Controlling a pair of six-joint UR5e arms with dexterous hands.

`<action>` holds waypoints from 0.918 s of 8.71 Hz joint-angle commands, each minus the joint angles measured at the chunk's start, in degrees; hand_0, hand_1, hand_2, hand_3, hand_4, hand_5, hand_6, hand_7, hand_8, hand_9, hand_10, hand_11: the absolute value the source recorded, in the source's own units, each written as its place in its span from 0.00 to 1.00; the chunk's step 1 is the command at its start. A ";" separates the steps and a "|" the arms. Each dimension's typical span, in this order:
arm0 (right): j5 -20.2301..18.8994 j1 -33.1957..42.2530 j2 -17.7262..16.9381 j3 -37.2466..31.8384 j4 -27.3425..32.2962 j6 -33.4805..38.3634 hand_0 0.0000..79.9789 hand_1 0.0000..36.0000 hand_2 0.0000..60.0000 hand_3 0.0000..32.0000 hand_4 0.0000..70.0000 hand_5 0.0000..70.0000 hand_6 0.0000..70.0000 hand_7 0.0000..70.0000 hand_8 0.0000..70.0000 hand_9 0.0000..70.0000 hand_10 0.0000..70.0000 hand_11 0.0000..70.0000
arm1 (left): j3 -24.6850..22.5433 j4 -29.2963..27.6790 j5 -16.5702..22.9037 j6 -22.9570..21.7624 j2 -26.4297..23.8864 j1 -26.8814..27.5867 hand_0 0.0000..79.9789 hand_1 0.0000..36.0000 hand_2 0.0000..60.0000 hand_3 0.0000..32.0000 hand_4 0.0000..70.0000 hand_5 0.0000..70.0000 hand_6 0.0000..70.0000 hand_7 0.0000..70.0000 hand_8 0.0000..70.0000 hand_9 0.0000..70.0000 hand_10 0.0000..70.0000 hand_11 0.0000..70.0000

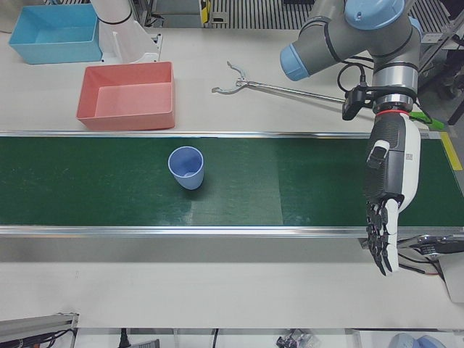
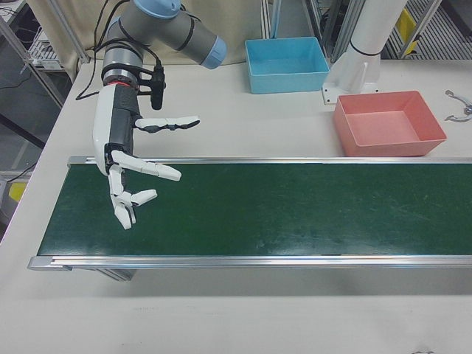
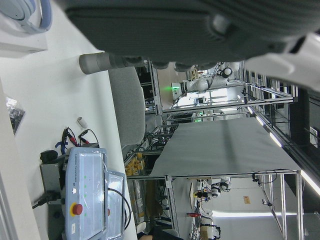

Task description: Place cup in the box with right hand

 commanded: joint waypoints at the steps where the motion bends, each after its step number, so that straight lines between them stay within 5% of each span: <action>1: 0.00 0.00 0.00 0.00 0.00 0.00 0.71 0.34 0.00 0.00 0.64 0.08 0.19 0.80 0.07 0.23 0.13 0.21 | 0.00 0.00 0.00 0.03 0.00 -0.03 0.00 0.00 0.00 0.00 0.00 0.00 0.00 0.00 0.00 0.00 0.00 0.00; 8: 0.00 0.00 0.00 0.00 0.00 0.00 0.71 0.34 0.00 0.00 0.64 0.08 0.19 0.79 0.06 0.22 0.13 0.21 | 0.00 0.00 0.00 -0.06 0.00 -0.03 0.00 0.00 0.00 0.00 0.00 0.00 0.00 0.00 0.00 0.00 0.00 0.00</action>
